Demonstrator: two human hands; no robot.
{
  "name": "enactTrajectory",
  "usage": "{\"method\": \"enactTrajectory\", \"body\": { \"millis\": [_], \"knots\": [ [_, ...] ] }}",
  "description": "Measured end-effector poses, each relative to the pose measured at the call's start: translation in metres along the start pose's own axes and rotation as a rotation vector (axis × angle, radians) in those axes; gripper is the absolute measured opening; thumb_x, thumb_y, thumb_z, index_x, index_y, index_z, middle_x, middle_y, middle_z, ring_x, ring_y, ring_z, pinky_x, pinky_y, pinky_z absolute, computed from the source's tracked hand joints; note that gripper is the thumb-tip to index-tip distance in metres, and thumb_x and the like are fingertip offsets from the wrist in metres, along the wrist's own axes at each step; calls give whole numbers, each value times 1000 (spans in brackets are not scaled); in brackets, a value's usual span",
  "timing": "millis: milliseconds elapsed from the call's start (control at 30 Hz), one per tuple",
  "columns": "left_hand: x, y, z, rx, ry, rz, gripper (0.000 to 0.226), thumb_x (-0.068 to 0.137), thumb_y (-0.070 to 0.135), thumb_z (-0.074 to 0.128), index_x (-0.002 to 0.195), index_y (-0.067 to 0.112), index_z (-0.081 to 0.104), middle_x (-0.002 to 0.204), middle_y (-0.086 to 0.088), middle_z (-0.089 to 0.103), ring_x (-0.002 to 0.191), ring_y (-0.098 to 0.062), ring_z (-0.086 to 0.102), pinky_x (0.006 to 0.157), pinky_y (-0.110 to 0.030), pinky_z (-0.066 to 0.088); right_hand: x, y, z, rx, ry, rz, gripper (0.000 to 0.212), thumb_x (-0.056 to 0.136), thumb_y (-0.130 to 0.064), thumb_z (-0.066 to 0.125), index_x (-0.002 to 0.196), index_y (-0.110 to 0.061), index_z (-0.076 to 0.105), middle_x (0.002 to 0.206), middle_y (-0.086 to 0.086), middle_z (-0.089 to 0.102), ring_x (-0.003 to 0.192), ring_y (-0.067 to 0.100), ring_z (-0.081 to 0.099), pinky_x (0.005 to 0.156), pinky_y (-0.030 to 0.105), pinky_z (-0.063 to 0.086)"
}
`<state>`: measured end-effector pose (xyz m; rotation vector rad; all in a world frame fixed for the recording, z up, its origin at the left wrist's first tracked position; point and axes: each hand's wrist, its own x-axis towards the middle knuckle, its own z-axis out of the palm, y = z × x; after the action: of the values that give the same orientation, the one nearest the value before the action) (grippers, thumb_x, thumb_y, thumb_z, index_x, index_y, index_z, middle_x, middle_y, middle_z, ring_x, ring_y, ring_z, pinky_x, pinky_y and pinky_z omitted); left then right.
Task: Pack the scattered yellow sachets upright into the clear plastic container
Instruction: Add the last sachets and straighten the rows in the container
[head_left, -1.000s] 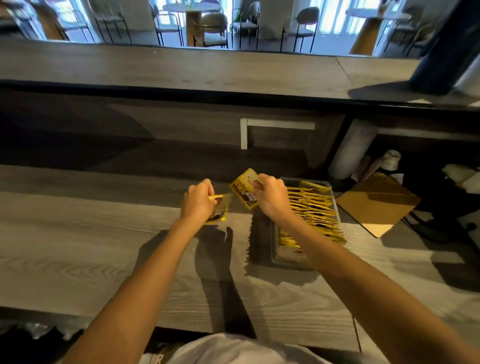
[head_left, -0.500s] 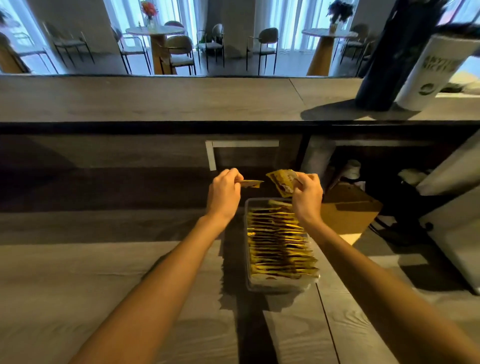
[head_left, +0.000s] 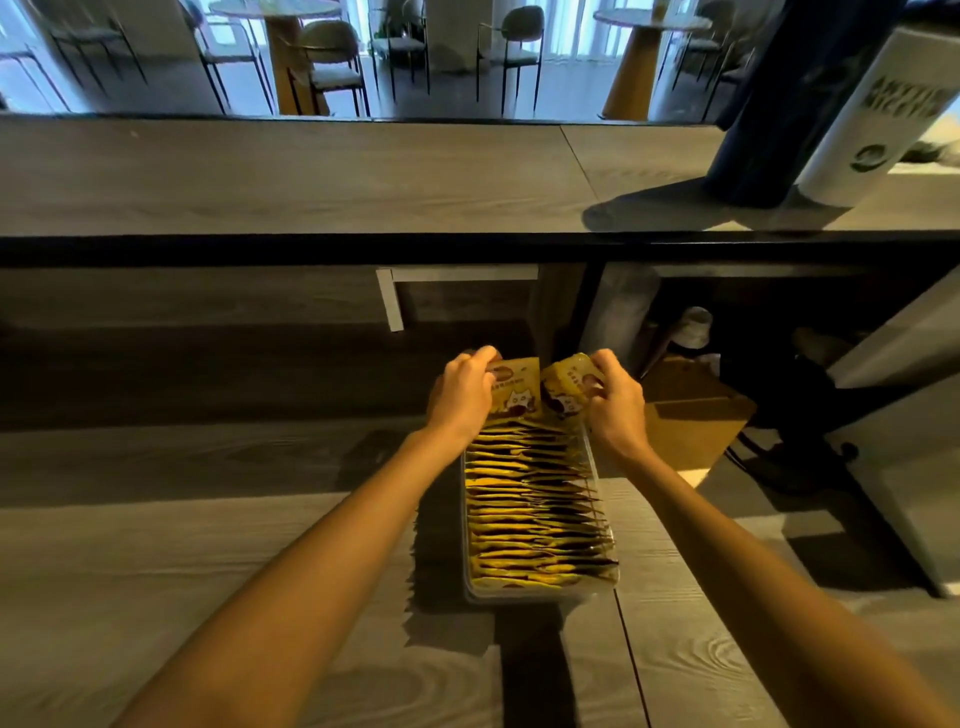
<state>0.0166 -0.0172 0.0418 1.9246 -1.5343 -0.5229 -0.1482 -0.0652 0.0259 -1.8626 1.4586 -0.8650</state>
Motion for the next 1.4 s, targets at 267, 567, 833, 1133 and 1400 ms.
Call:
{"method": "enactTrajectory", "body": {
  "millis": [267,567,833,1133,1400],
  "knots": [
    [4,-13,6,28,-101,0,30,94,2,41,118,7,58,118,-16,58,110,-27,57,91,-36,51,18,2,2,-143,-126,-59,34,89,1,52,123,-5,57,118,18,64,111,29,58,83,27,44],
    [-3,-36,23,150,-144,-19,30,95,10,45,119,13,62,111,-13,62,104,-28,59,86,-36,50,30,-3,12,-648,-453,-264,42,95,-10,47,136,-15,44,125,18,61,119,34,54,97,40,42],
    [-3,-34,30,139,-100,31,26,94,9,47,114,9,64,108,-15,64,104,-27,59,82,-33,47,26,5,18,-453,-286,-249,19,94,-14,48,96,-7,65,98,14,68,92,28,61,72,30,39],
    [0,-29,38,139,-114,-71,27,94,9,48,114,11,65,113,-15,64,108,-29,59,83,-36,48,19,13,27,-504,-339,-222,23,94,-10,47,100,-6,68,103,16,68,97,31,60,78,34,45],
    [-13,-25,28,19,-61,-16,36,94,6,46,129,9,54,123,-15,56,116,-26,53,97,-32,43,5,11,14,-479,-246,-205,36,93,-8,47,128,-11,53,125,14,60,116,33,51,97,40,39]
  ]
}}
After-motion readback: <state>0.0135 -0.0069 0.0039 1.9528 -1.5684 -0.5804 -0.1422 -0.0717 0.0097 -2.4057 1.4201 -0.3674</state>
